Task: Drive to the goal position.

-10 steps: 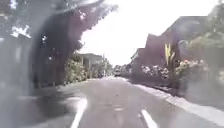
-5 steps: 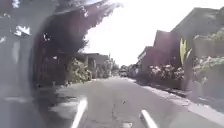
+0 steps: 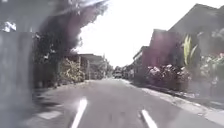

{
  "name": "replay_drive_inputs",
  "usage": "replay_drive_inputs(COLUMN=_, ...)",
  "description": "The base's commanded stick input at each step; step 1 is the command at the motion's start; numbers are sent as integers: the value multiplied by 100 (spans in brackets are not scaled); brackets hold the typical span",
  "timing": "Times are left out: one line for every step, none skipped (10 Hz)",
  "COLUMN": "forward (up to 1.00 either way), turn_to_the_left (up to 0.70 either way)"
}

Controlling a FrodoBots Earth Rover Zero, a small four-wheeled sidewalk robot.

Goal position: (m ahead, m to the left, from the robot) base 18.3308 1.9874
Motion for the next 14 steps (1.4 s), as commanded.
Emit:
replay_drive_inputs(forward=100, turn_to_the_left=0)
replay_drive_inputs(forward=100, turn_to_the_left=0)
replay_drive_inputs(forward=100, turn_to_the_left=0)
replay_drive_inputs(forward=100, turn_to_the_left=0)
replay_drive_inputs(forward=100, turn_to_the_left=0)
replay_drive_inputs(forward=100, turn_to_the_left=0)
replay_drive_inputs(forward=100, turn_to_the_left=0)
replay_drive_inputs(forward=100, turn_to_the_left=0)
replay_drive_inputs(forward=100, turn_to_the_left=0)
replay_drive_inputs(forward=100, turn_to_the_left=0)
replay_drive_inputs(forward=100, turn_to_the_left=-3)
replay_drive_inputs(forward=100, turn_to_the_left=-37)
replay_drive_inputs(forward=100, turn_to_the_left=-38)
replay_drive_inputs(forward=100, turn_to_the_left=-38)
